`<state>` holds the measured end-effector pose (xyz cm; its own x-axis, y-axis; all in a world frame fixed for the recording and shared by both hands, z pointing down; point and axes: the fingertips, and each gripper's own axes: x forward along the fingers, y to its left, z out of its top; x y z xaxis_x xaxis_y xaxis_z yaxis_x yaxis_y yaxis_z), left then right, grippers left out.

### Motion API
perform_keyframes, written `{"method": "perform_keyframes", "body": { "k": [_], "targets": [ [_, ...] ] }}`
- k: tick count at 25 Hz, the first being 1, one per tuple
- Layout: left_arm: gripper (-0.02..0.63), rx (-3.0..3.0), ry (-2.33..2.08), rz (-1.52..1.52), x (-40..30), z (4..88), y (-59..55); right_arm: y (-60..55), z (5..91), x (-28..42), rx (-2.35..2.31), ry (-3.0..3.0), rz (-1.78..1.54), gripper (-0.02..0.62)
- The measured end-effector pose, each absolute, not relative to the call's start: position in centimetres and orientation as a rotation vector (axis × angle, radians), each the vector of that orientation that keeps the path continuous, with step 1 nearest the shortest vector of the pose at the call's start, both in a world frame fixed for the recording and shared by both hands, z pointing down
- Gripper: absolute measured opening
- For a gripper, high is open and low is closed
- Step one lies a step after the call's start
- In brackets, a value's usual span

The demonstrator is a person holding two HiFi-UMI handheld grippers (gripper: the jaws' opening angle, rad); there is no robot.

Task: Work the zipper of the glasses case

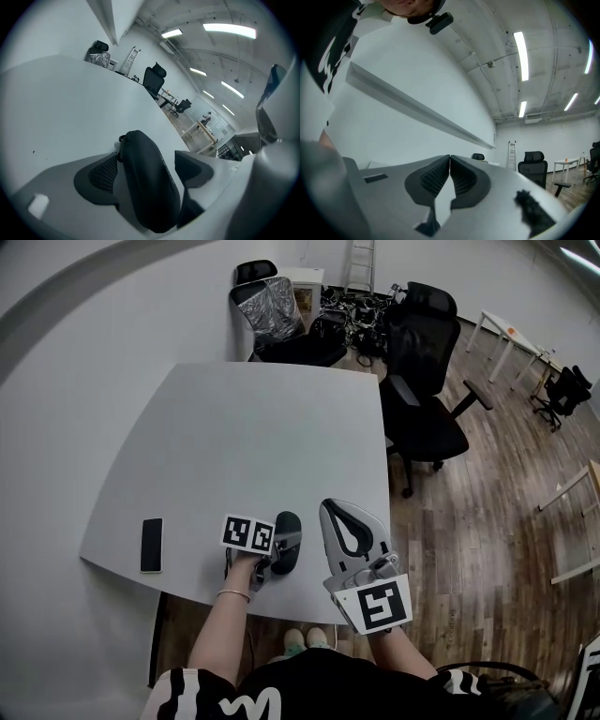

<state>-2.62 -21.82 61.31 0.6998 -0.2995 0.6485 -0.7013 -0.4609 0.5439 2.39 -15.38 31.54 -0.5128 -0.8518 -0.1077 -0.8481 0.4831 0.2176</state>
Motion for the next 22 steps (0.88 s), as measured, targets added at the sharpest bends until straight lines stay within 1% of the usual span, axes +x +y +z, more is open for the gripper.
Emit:
{"method": "perform_keyframes", "body": {
  "k": [4,5,9,14,16,17,18,22],
  "targets": [
    [0.378,2.044,-0.747,0.728,-1.6,63.6,-22.0,-16.3,31.7,3.3,1.563,-2.691,-0.377,0.009],
    [0.395,2.037,-0.742,0.738,-1.3,63.9,-22.0,-16.4,31.7,3.4,1.564,-2.692,-0.378,0.008],
    [0.411,2.035,-0.74,0.772,-0.5,64.4,-21.8,-16.9,32.1,3.5,1.562,-2.696,-0.364,0.008],
    [0.41,2.034,-0.776,0.796,-0.4,64.6,-21.8,-17.3,32.2,3.0,1.546,-2.713,-0.366,0.009],
    [0.4,2.031,-0.771,0.779,-0.1,64.6,-21.7,-17.4,32.3,2.5,1.531,-2.72,-0.366,0.008],
    [0.335,2.031,-0.753,0.762,0.3,64.6,-21.5,-17.5,32.3,2.3,1.525,-2.722,-0.366,0.009],
    [0.301,2.034,-0.739,0.745,0.5,64.5,-21.4,-17.5,32.3,2.1,1.52,-2.723,-0.365,0.008],
    [0.281,2.058,-0.727,0.709,0.8,64.3,-21.1,-17.5,32.2,1.8,1.517,-2.72,-0.358,0.009]
  ]
}}
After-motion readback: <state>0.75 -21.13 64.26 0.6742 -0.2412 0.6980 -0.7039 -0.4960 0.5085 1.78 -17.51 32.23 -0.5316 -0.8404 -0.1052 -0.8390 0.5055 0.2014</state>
